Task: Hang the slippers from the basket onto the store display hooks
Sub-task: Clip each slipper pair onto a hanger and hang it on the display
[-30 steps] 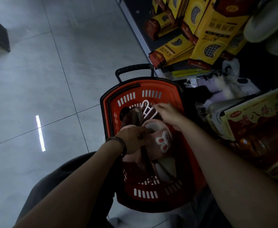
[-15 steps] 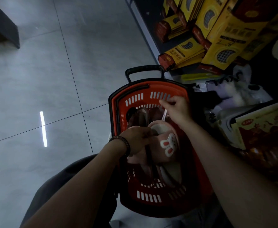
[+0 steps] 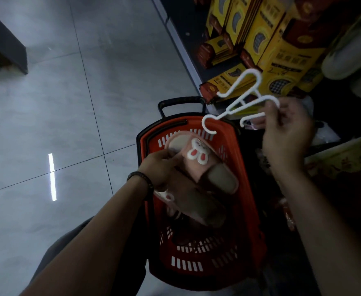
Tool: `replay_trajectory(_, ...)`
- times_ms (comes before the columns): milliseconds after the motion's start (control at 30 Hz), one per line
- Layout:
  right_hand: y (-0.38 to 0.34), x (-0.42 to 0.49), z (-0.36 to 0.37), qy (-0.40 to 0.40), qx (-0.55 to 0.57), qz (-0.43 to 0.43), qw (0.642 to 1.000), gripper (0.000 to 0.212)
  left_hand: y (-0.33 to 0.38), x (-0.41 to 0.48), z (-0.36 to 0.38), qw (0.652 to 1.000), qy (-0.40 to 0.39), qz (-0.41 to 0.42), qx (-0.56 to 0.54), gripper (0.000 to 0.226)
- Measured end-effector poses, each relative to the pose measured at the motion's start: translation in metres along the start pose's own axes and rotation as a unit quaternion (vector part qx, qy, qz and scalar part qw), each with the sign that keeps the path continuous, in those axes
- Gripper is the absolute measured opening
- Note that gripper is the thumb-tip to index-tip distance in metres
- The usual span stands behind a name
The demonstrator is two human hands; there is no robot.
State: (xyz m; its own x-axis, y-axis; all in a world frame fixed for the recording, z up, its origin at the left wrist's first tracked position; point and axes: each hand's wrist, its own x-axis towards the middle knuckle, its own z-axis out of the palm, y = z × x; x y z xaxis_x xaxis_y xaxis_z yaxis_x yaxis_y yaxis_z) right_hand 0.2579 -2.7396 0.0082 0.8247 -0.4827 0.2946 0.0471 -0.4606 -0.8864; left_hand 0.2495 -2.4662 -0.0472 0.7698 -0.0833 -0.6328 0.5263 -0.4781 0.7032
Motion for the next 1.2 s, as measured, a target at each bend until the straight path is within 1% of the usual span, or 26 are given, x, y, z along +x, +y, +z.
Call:
replay_trajectory(33,-0.002,-0.003,-0.006,0.021,0.035,0.013,0.999,0.022,0.002,0.0,-0.001,0.999,0.01,-0.011,-0.031,0.03)
replay_trajectory(100,0.0,-0.012,-0.014,0.04,0.113,0.073,0.99,0.03,0.004,-0.001,-0.003,0.995,0.024,-0.03,-0.093,0.025)
replay_trajectory(167,0.008,-0.021,-0.014,0.044,0.188,0.151,0.969,0.027,0.006,-0.001,-0.004,0.988,0.04,-0.044,-0.145,0.016)
replay_trajectory(200,0.011,-0.024,-0.012,0.043,0.216,0.188,0.957,0.024,0.007,-0.001,-0.004,0.984,0.048,-0.048,-0.164,0.015)
replay_trajectory(300,0.016,-0.034,-0.003,0.01,0.259,0.279,0.925,0.024,0.006,0.003,-0.007,0.972,0.051,-0.063,-0.222,0.02)
replay_trajectory(400,0.019,-0.047,0.007,-0.026,0.264,0.33,0.906,0.024,0.008,0.007,-0.011,0.945,0.054,-0.079,-0.314,0.02)
replay_trajectory(467,0.023,-0.054,0.013,-0.037,0.255,0.343,0.903,0.025,0.014,0.006,-0.01,0.926,0.046,-0.105,-0.359,0.025)
replay_trajectory(600,0.034,-0.068,0.024,-0.084,0.201,0.347,0.912,0.028,0.012,0.01,-0.009,0.891,0.032,-0.161,-0.423,0.033)
replay_trajectory(667,0.038,-0.074,0.029,-0.093,0.178,0.358,0.912,0.028,0.014,0.009,-0.008,0.892,0.03,-0.177,-0.416,0.038)
replay_trajectory(767,0.039,-0.08,0.038,-0.094,0.185,0.378,0.902,0.027,0.017,0.006,-0.008,0.892,0.023,-0.193,-0.408,0.035)
replay_trajectory(867,0.037,-0.085,0.047,-0.1,0.208,0.391,0.891,0.026,0.01,0.013,-0.011,0.881,-0.006,-0.212,-0.423,0.055)
replay_trajectory(933,0.038,-0.089,0.052,-0.108,0.225,0.403,0.88,0.025,0.01,0.012,-0.014,0.878,-0.018,-0.215,-0.427,0.054)
replay_trajectory(1000,0.036,-0.092,0.055,-0.124,0.234,0.412,0.872,0.027,0.014,0.007,-0.016,0.884,-0.026,-0.208,-0.417,0.047)
replay_trajectory(1067,0.036,-0.091,0.057,-0.132,0.249,0.422,0.862,0.026,0.019,0.0,-0.017,0.9,-0.037,-0.185,-0.393,0.045)
replay_trajectory(1133,0.039,-0.088,0.057,-0.143,0.255,0.428,0.855,0.024,0.025,-0.009,-0.02,0.906,-0.071,-0.149,-0.39,0.045)
replay_trajectory(1200,0.044,-0.087,0.057,-0.159,0.218,0.409,0.872,0.022,0.027,-0.012,-0.026,0.914,-0.113,-0.104,-0.375,0.048)
